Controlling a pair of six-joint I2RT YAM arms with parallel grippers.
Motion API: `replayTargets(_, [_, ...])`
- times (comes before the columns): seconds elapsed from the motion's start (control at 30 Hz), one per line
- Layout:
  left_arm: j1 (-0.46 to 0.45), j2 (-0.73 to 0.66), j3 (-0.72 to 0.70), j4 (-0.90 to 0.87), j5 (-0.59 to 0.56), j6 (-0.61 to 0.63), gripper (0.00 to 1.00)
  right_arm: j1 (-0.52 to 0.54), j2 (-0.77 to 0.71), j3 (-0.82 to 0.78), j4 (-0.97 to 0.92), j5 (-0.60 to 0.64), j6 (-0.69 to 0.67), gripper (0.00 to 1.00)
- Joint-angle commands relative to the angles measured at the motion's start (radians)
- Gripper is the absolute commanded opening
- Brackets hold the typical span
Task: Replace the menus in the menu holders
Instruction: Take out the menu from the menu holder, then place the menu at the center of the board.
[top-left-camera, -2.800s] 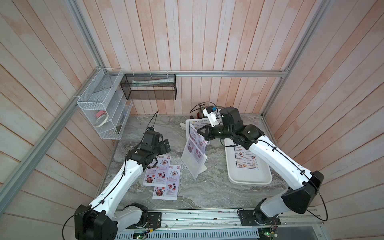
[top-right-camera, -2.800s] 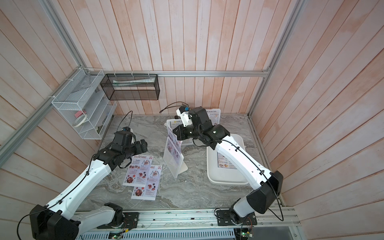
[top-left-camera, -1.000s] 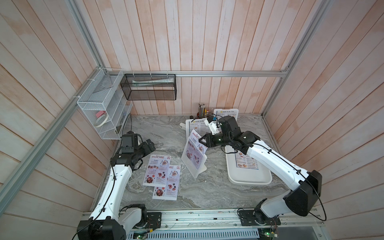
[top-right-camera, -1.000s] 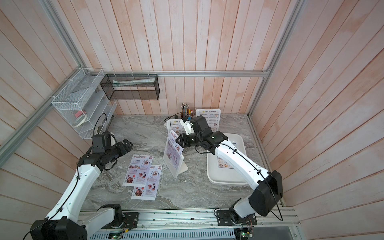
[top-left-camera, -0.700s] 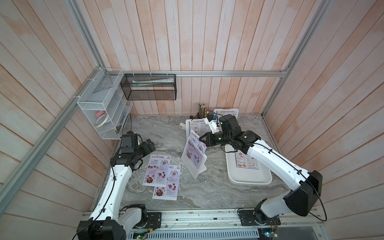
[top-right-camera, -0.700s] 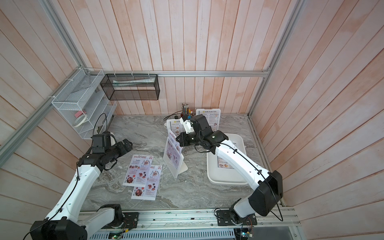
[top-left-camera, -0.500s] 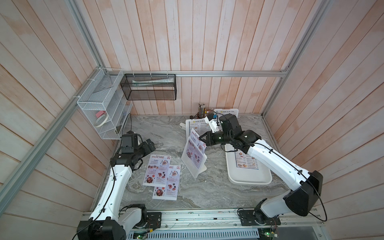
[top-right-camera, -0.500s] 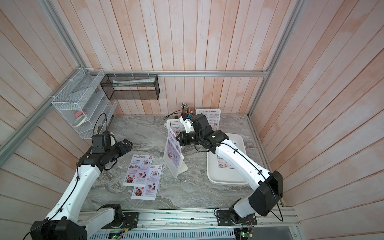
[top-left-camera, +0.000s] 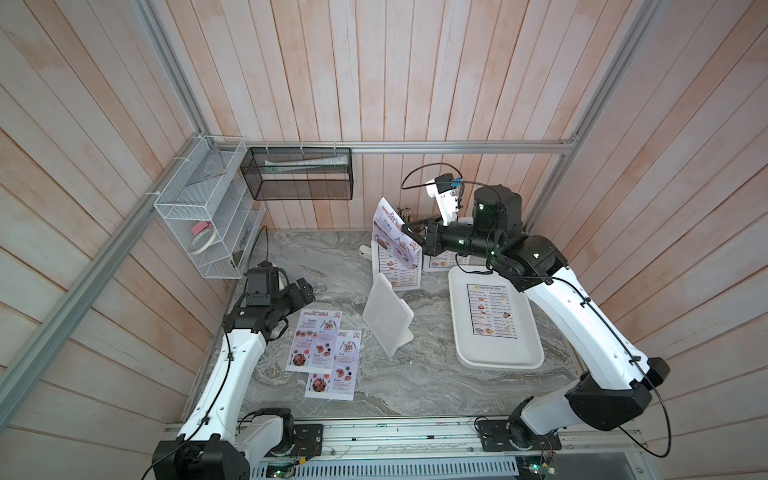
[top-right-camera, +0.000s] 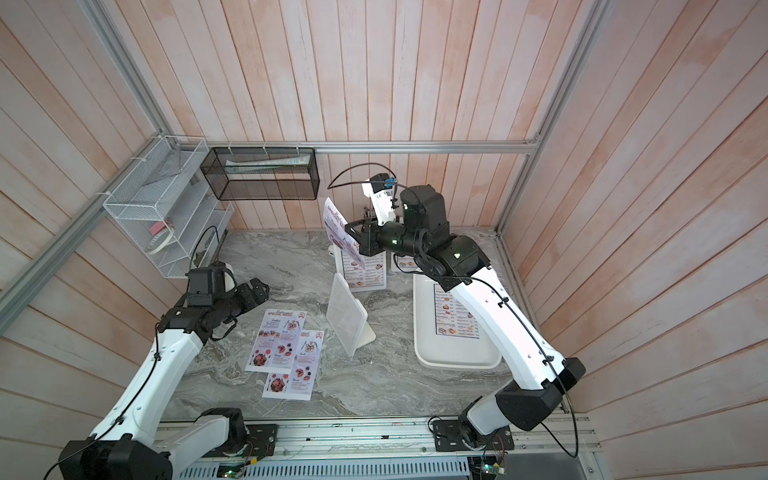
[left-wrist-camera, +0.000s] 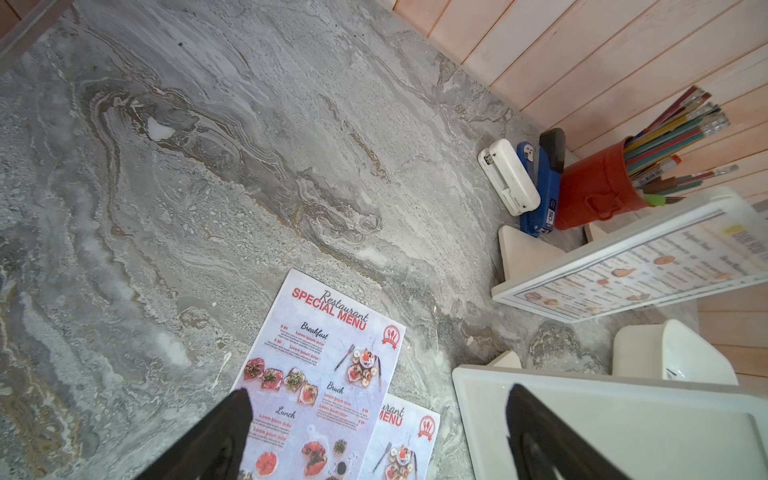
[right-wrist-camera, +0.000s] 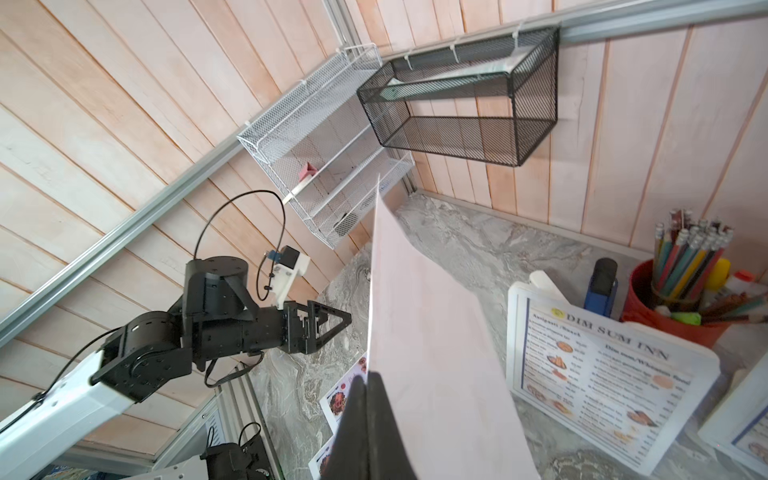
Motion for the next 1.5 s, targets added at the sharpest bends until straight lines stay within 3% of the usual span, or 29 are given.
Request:
replayTargets(0.0, [0.005, 0.010, 0.044, -0.005, -0.042, 0.026, 0.98, 0.079, 0.079, 0.046, 0.007, -0.059, -0.025, 0.00])
replayTargets(0.17, [0.052, 0.021, 0.072, -0.026, -0.072, 0.044, 0.99, 0.197, 0.190, 0.094, 0.045, -0.125, -0.021, 0.00])
replayTargets(0.4, [0.118, 0.028, 0.093, -0.039, -0.083, 0.078, 1.00, 0.279, 0.302, 0.153, 0.037, -0.250, -0.028, 0.00])
replayTargets(0.57, [0.142, 0.034, 0.079, -0.036, -0.076, 0.072, 1.00, 0.259, 0.325, 0.107, 0.050, -0.369, -0.051, 0.00])
replayTargets(0.7, [0.142, 0.029, 0.050, -0.015, -0.054, 0.045, 1.00, 0.178, 0.378, -0.050, 0.133, -0.441, -0.047, 0.00])
replayTargets(0.8, [0.142, 0.017, 0.044, -0.014, -0.098, 0.034, 1.00, 0.142, 0.442, -0.116, 0.187, -0.484, -0.087, 0.01])
replayTargets(1.03, [0.142, 0.002, 0.050, -0.001, -0.112, 0.024, 1.00, 0.149, 0.701, 0.175, -0.018, -0.316, -0.276, 0.02])
replayTargets(1.23, [0.142, -0.005, 0.037, 0.014, -0.101, 0.019, 0.99, 0.146, 0.904, 0.534, -0.235, -0.126, -0.330, 0.22])
replayTargets(1.33, [0.138, -0.010, 0.040, 0.009, -0.091, 0.026, 0.99, 0.137, 0.931, 0.692, -0.317, -0.102, -0.324, 0.27])
replayTargets(1.47, [0.099, -0.029, 0.038, 0.022, -0.078, 0.024, 0.98, 0.123, 0.829, 0.668, -0.314, -0.100, -0.303, 0.35])
